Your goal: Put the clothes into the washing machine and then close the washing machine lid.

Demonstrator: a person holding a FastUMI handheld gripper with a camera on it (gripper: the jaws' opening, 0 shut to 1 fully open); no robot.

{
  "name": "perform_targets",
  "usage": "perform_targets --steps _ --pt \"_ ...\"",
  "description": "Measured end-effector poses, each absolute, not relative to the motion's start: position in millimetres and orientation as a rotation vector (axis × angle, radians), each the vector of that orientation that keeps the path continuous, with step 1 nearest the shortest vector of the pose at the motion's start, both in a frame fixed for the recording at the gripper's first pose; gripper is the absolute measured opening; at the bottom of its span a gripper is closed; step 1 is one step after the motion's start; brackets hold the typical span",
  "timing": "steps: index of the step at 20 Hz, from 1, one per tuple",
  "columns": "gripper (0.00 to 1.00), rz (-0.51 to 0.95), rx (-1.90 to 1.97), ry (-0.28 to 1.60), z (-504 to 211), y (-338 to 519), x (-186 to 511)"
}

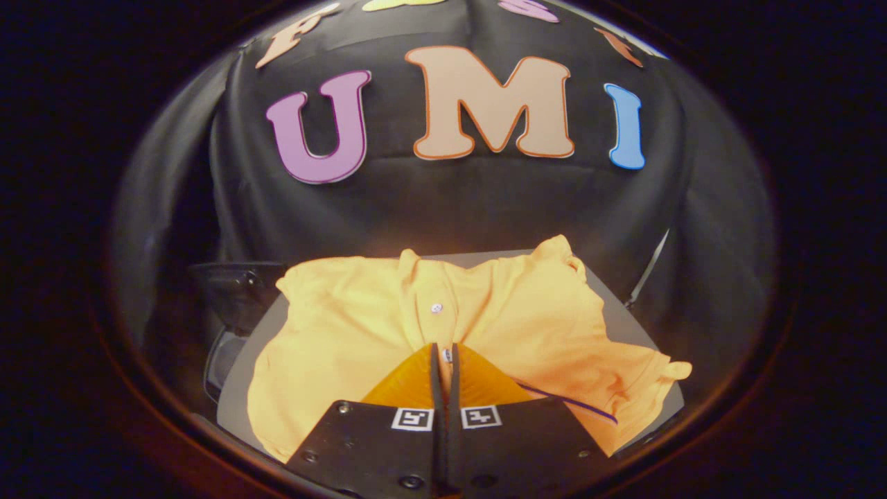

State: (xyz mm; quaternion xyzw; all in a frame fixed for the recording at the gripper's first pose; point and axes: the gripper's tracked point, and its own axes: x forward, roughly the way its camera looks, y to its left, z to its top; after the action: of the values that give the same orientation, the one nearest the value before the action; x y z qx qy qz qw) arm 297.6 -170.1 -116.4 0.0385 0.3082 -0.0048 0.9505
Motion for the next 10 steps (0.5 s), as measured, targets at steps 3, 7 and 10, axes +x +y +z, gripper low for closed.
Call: perform_targets --steps 3,7,10 --pt "0.0 0.011 0.189 0.527 -97.2 -175.3 301.6" --pt "0.0 0.012 0.218 0.454 -56.4 -177.5 299.7" --pt "0.0 -0.008 0.171 0.396 -10.3 -175.2 298.2"
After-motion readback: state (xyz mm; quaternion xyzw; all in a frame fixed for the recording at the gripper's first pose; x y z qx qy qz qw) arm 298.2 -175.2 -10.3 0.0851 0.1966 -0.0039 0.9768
